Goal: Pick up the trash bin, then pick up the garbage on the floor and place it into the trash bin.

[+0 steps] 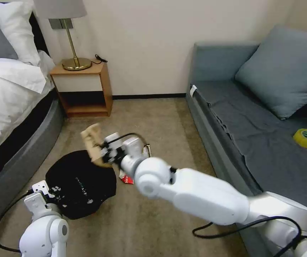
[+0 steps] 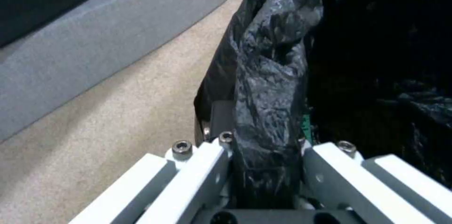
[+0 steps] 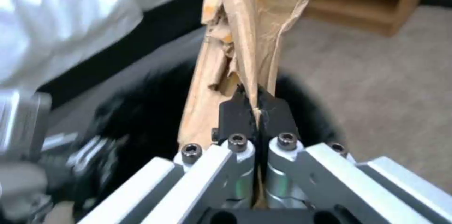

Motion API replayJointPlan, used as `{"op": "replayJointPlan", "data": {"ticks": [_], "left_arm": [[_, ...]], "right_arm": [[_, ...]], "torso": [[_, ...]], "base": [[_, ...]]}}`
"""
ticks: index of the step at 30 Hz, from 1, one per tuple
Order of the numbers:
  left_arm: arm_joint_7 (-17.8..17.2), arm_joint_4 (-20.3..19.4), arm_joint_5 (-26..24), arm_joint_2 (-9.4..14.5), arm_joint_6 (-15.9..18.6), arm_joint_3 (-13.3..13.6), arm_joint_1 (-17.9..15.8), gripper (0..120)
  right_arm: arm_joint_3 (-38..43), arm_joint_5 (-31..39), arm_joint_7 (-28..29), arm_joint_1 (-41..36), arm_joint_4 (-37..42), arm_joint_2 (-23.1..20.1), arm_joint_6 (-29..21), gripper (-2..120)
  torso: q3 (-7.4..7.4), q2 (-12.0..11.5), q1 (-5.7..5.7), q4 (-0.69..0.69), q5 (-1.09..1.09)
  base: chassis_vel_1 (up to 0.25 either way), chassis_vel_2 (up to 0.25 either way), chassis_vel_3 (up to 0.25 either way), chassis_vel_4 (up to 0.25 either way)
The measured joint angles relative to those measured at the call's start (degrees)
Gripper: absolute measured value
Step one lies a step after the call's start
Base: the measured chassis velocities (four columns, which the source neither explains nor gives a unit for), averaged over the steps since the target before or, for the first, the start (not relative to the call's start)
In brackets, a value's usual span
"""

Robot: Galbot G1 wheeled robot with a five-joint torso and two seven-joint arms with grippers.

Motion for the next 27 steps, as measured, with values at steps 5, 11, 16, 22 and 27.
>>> {"op": "replayJointPlan", "data": {"ticks": [5,11,16,22,27], "left_arm": [[-0.01,-1.34,-0.41,0.00,0.32,0.30,0.37,2],[-0.01,-1.71,-0.44,0.00,0.33,0.27,0.73,2],[0.01,-1.75,-0.41,0.00,0.30,0.26,0.83,2],[0.04,-1.79,-0.32,0.00,0.28,0.27,0.76,2],[0.08,-1.64,-0.34,0.00,0.23,0.19,0.55,2]], "right_arm": [[-4.62,-2.14,0.93,-1.45,-4.77,2.97,0.83,0],[-5.50,-3.78,0.96,-2.04,-6.84,3.92,0.95,12],[-5.58,-4.02,0.81,-2.15,-6.51,3.64,0.99,34],[-4.63,-4.09,0.79,-2.11,-5.24,2.98,0.99,52],[0.24,-5.06,-0.25,-1.81,-0.94,0.07,1.01,72]], "torso": [[0.00,0.00,0.00,0.00,0.01],[0.00,0.00,0.00,-0.01,0.00],[0.00,0.00,0.00,-0.01,0.01],[0.00,0.00,0.00,0.00,0.01],[0.00,0.00,0.00,0.01,0.02]], "base": [[0.000,0.000,0.000,0.000],[0.000,0.000,0.000,0.000],[0.000,0.000,0.000,0.000],[0.000,0.000,0.000,0.000],[0.000,0.000,0.000,0.000]]}}
